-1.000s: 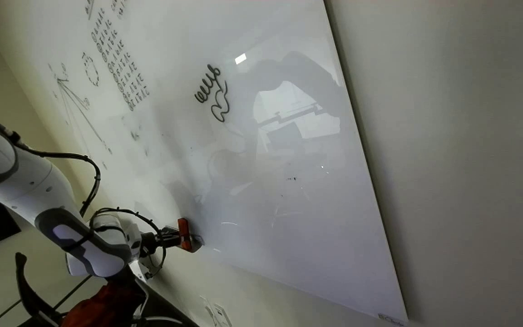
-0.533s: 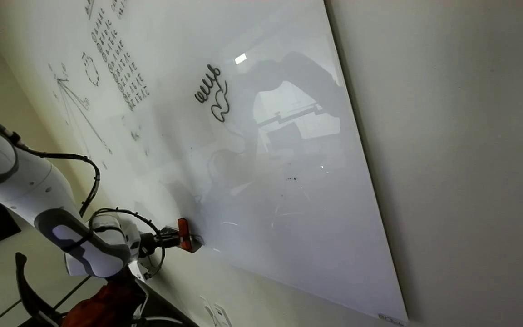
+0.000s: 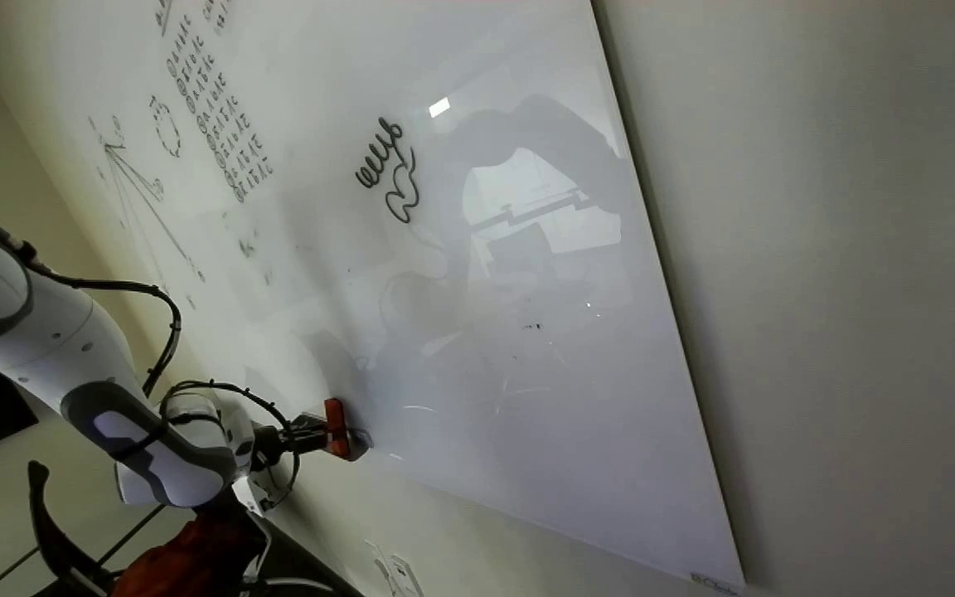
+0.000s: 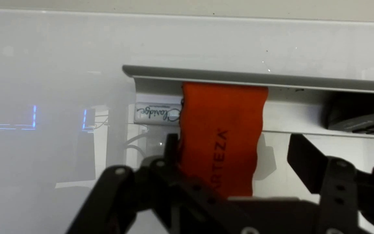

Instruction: Erase the scribbles on the whiteboard with the duster

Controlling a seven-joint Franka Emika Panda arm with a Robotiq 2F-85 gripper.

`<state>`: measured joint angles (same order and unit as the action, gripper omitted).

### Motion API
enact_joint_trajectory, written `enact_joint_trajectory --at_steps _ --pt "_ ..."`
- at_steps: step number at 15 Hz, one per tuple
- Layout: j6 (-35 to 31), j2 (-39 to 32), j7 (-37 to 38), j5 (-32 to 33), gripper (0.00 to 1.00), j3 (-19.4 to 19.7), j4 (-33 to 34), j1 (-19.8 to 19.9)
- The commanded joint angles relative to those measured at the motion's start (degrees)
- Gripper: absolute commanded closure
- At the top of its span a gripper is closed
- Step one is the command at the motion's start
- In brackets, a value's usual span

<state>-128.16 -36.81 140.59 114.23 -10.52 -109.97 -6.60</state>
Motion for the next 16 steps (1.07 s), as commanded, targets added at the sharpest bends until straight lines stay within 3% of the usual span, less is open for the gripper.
enact_joint_trajectory --at_steps 1,6,9,10,16 --pt "-0.8 0.0 -1.6 -0.1 0.25 -0.3 0.8 0.3" --pt "-0.8 -0.1 -1.7 -0.1 0.39 -0.2 0.9 0.4" --pt "-0.8 0.1 -1.9 -0.3 0.22 -0.3 0.6 0.3" --pt "-0.8 0.4 -2.1 -0.2 0.04 -0.4 0.2 0.2" --pt "-0.7 1.5 -5.8 0.0 0.0 -0.4 -1.0 0.0"
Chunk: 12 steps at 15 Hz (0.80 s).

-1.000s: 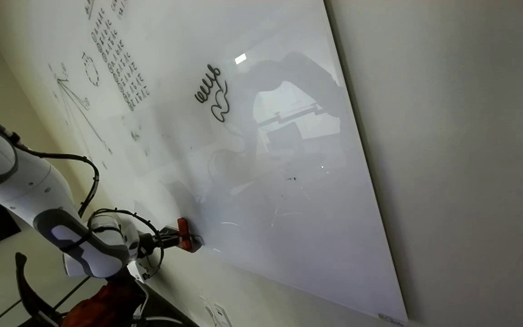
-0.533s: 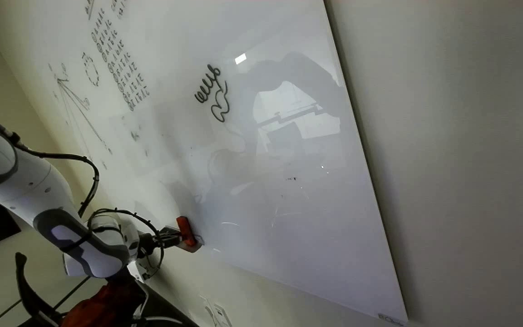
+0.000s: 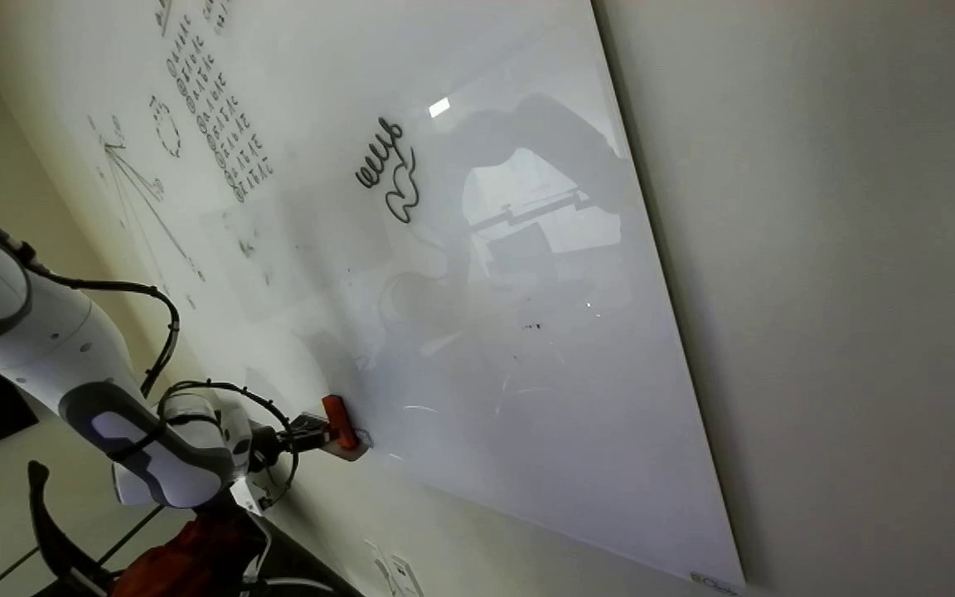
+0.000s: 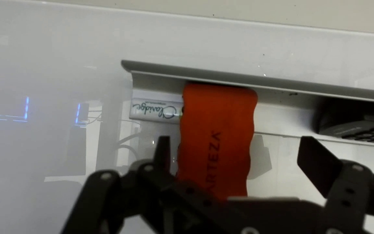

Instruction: Erase the scribbles on the whiteboard with the duster

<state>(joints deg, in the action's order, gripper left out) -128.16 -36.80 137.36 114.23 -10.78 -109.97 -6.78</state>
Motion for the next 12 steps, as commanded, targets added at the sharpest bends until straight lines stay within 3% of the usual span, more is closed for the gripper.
enact_joint_trajectory --at_steps 1,12 --pt "-0.5 1.6 -3.3 0.0 0.0 -0.1 -1.2 0.1" --pt "-0.1 3.4 -5.1 1.6 0.0 0.3 -2.3 0.5"
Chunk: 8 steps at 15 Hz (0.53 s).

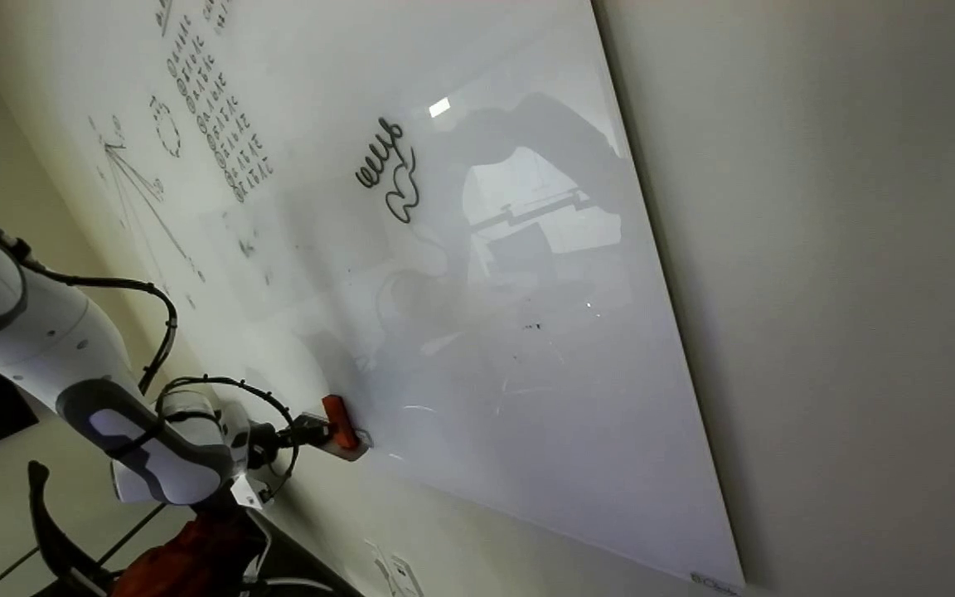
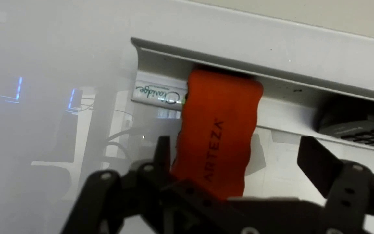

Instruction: Erase the scribbles on the whiteboard with the duster

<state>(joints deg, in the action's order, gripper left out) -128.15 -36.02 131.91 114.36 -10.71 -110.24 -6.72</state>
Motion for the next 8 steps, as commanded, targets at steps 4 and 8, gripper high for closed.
enact_joint_trajectory --at_steps 4,8 --pt "-0.4 2.9 0.7 1.9 0.0 0.5 -1.7 1.1" --pt "-0.4 2.7 0.9 2.6 0.26 0.5 -1.4 1.5"
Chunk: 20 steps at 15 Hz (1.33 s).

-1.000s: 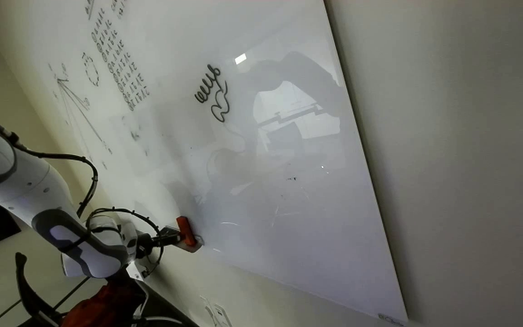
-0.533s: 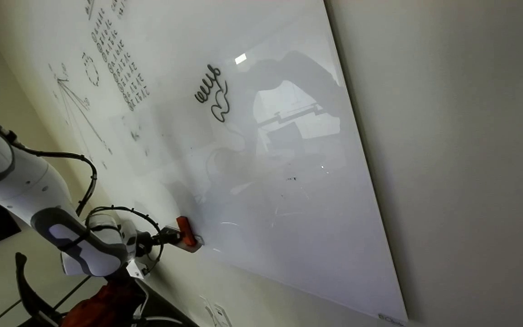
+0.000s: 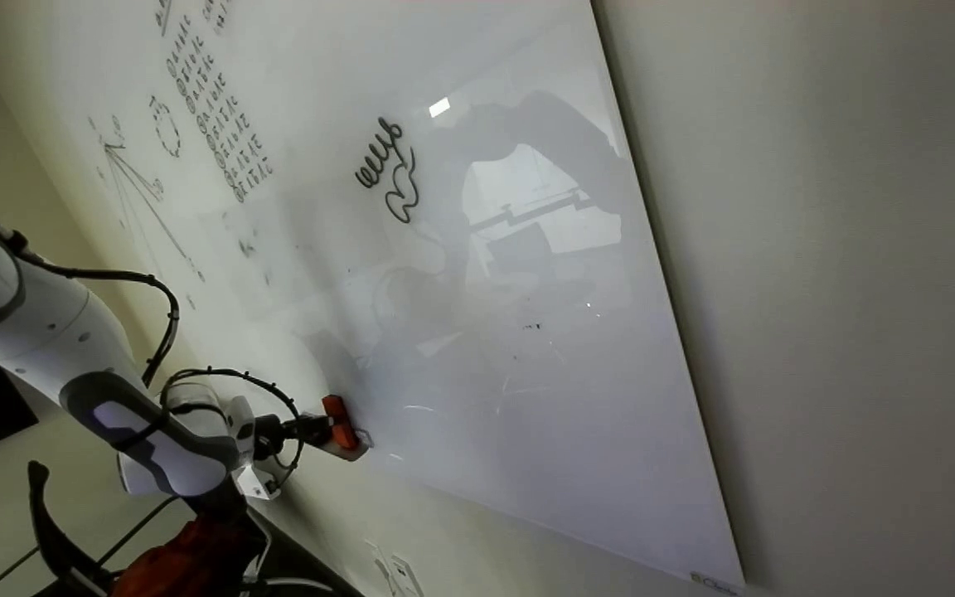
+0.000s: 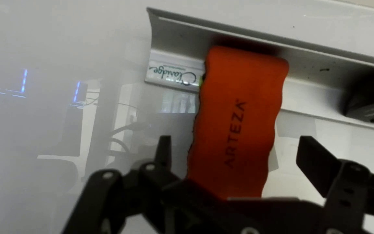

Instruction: Erase the scribbles on the whiteboard with the duster

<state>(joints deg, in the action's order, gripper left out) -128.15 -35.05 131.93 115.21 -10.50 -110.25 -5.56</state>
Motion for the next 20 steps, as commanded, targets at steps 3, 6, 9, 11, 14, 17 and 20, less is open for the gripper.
enact_joint_trajectory --at_steps 3,6,9,11,14,17,20 --pt "-0.3 1.7 1.0 2.2 0.51 0.2 -1.4 0.5" --pt "-0.3 1.8 1.1 2.2 0.66 0.1 -1.6 0.5" --pt "-0.3 1.9 1.2 2.3 0.7 0.1 -1.6 0.5" --pt "-0.1 2.3 1.4 1.8 0.7 -0.1 -2.2 0.4" --pt "2.6 5.3 2.4 0.9 0.7 -0.8 -6.3 -1.0" --pt "4.9 9.7 2.6 -1.0 0.7 -1.9 -11.9 -2.1" --pt "8.8 14.3 2.1 -3.4 0.7 -2.8 -16.5 -3.5"
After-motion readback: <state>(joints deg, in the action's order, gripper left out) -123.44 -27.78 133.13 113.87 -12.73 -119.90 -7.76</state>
